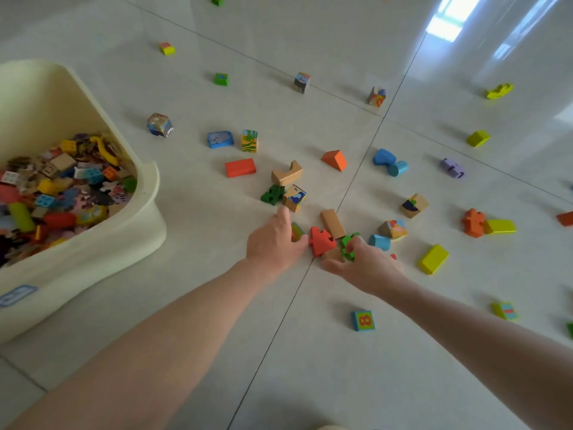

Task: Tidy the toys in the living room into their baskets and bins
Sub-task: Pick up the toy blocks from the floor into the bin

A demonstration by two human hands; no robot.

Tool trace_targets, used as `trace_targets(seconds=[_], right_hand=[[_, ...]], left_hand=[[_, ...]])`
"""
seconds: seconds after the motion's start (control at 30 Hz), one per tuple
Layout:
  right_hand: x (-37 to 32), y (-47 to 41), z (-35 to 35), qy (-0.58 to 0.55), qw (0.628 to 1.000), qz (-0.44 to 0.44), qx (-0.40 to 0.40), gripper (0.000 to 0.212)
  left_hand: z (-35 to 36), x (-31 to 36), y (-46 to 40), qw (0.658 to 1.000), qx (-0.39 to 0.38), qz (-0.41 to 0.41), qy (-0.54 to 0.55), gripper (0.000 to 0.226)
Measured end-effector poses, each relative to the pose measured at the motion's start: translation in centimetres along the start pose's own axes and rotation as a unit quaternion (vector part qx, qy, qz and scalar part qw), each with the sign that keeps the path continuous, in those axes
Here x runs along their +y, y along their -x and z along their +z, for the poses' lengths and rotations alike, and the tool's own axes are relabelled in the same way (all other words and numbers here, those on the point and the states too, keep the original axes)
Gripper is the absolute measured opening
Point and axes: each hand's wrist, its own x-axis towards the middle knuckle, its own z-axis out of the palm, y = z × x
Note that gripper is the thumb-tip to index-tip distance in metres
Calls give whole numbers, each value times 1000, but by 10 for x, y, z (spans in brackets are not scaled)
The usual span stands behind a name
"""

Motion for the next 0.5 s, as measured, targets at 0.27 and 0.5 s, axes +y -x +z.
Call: trace_targets(seconds=[0.27, 0.5], right_hand=[[-49, 5, -21, -60, 995, -65, 35, 24], [-184, 34, -73, -352, 912, -206, 50, 19]], left_hand=[[-80, -5, 10, 984, 118, -12, 131, 37], [-187, -74, 32, 951, 246, -66, 178, 34]])
